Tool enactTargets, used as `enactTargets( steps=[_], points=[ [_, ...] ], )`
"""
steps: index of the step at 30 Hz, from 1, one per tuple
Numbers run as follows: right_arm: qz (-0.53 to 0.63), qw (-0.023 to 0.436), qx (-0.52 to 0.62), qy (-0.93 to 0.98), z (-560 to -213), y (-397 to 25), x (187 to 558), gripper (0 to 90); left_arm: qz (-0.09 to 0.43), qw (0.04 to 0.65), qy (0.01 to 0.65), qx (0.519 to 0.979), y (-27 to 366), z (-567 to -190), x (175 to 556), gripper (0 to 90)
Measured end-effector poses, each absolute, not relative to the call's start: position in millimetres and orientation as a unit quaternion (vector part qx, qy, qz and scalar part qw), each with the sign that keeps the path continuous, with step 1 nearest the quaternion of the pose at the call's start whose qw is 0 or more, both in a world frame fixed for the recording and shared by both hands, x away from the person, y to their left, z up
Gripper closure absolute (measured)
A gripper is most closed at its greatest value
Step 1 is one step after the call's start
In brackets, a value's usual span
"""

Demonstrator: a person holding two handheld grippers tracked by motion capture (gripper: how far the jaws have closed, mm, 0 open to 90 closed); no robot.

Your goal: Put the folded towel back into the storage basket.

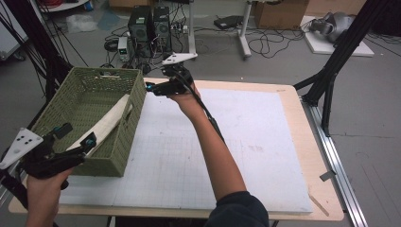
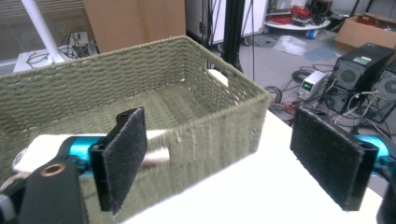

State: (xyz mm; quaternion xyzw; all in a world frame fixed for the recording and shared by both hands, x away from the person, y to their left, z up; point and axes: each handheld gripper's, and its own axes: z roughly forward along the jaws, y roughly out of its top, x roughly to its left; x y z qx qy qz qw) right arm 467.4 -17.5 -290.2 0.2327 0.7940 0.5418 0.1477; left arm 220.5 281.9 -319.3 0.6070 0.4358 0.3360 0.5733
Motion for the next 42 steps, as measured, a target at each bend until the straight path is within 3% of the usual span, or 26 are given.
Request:
enactTargets(
  steps=[17, 32, 42],
  points=[
    [0.507, 0.193, 0.266, 0.797, -312.0, -133.1, 413.5, 16.0, 0.274, 0.592, 0.369, 0.662, 219.1, -323.8, 243.6, 17.2],
    [0.496, 0.226, 0.326, 0.773, -349.5, -238.6, 337.9, 15.9, 0.233, 0.605, 0.315, 0.693, 175.8, -335.4, 254.9, 17.1],
    [0.470, 0.261, 0.358, 0.763, -374.7, -280.9, 295.3, 15.9, 0.204, 0.615, 0.274, 0.711, 140.8, -355.1, 261.6, 17.0]
  ],
)
